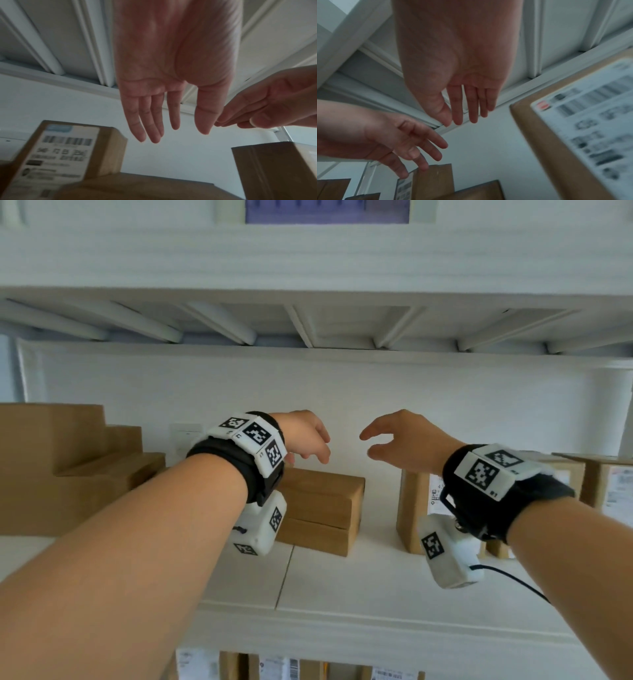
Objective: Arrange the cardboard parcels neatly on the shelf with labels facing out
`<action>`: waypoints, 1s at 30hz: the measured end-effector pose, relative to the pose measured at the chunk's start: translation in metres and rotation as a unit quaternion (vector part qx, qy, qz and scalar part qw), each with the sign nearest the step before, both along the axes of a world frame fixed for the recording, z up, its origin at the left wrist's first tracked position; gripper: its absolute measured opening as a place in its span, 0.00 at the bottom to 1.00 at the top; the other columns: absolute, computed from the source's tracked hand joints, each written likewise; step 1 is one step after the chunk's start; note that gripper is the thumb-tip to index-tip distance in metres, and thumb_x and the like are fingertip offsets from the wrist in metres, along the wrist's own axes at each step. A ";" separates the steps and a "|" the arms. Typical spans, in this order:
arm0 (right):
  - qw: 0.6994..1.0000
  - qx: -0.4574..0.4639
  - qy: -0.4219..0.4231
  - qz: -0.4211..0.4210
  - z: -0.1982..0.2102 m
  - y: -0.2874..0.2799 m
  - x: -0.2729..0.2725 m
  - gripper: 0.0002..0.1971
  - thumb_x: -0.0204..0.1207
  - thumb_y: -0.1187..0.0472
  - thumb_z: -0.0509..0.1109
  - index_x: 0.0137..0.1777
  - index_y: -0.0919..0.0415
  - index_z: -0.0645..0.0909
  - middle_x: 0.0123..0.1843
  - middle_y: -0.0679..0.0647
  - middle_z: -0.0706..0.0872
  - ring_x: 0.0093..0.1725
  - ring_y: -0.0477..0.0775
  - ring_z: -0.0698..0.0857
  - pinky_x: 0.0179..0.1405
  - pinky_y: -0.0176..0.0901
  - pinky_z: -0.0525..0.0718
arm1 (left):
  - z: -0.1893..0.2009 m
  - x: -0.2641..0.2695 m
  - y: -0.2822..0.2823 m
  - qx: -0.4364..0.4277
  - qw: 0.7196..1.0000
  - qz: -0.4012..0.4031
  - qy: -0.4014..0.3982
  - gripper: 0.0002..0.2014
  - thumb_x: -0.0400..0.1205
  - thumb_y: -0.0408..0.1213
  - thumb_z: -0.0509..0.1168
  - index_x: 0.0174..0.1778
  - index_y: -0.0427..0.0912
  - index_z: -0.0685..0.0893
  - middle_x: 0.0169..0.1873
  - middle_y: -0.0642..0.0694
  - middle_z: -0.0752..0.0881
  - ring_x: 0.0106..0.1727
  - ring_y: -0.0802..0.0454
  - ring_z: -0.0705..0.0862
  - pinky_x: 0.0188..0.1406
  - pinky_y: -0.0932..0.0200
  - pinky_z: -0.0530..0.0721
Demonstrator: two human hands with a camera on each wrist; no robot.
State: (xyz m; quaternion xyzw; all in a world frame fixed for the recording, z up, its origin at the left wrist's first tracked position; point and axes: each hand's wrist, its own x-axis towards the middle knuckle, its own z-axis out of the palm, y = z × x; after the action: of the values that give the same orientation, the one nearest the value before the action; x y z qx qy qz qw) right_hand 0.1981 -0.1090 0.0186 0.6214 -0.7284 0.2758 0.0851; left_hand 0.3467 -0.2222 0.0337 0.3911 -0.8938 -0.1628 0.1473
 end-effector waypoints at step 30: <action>0.985 0.151 -0.042 -0.072 -0.023 -0.077 0.095 0.23 0.66 0.35 0.73 0.46 0.54 0.89 0.49 0.48 0.88 0.53 0.48 0.84 0.61 0.46 0.81 | -0.022 0.078 -0.079 0.003 0.990 -0.076 -0.119 0.06 0.84 0.32 0.63 0.54 0.40 0.83 0.48 0.46 0.87 0.46 0.49 0.88 0.43 0.65 0.85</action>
State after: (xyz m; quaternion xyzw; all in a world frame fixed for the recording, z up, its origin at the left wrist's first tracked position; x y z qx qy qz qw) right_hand 0.2933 -0.1865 -0.0040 0.5610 -0.8074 0.1815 -0.0206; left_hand 0.4250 -0.3011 0.0119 0.3389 -0.9317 -0.1282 0.0262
